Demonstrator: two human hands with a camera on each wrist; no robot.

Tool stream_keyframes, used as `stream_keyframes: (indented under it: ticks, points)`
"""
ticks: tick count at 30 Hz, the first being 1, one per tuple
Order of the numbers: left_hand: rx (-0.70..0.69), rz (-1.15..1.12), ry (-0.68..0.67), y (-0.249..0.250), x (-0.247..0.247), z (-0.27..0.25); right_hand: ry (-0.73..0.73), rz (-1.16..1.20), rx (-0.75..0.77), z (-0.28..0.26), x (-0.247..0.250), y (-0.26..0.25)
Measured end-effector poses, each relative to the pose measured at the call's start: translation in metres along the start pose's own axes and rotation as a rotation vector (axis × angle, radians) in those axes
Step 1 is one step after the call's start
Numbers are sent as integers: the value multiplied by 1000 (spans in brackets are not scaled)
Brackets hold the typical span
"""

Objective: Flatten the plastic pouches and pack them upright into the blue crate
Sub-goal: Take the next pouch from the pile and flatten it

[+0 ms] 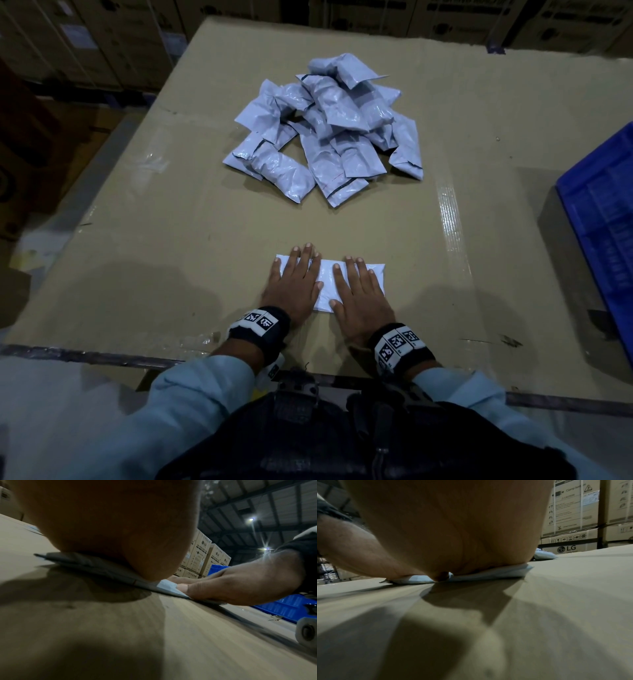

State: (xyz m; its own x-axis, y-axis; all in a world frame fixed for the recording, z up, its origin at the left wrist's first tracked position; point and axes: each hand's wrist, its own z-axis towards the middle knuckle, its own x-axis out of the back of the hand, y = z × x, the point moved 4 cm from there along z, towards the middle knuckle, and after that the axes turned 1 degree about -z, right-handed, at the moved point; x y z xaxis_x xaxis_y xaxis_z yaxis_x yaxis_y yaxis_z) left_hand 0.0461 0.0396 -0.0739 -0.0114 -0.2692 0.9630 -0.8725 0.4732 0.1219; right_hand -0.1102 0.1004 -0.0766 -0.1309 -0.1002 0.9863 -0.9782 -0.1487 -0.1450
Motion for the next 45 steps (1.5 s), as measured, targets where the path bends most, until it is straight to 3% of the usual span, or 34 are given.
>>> stream_keyframes:
  ticks: [10,17,20,22,25,30,34,40,45]
  points:
    - [5,27,-9,-1,1,1,-61,-8,-65,0,4,-2]
    - [-10,41,-44,0,4,5,-1,-54,-122,-3,9,-10]
    - [-56,72,7,3,9,7,10,-112,-172,-3,11,-16]
    - [-77,107,4,7,8,3,18,-65,-210,-4,8,-23]
    - [-88,62,-114,11,4,-5,-17,28,-197,-10,-4,-28]
    - [-90,26,-126,4,2,1,-53,74,-209,-12,-9,-19]
    - [-118,-68,-105,-12,-5,5,-74,78,-327,-16,-7,-8]
    - [43,-104,-153,-32,0,-2,-111,158,-513,-18,-2,8]
    - [193,-43,-104,-45,4,-17,-136,168,-617,-19,10,16]
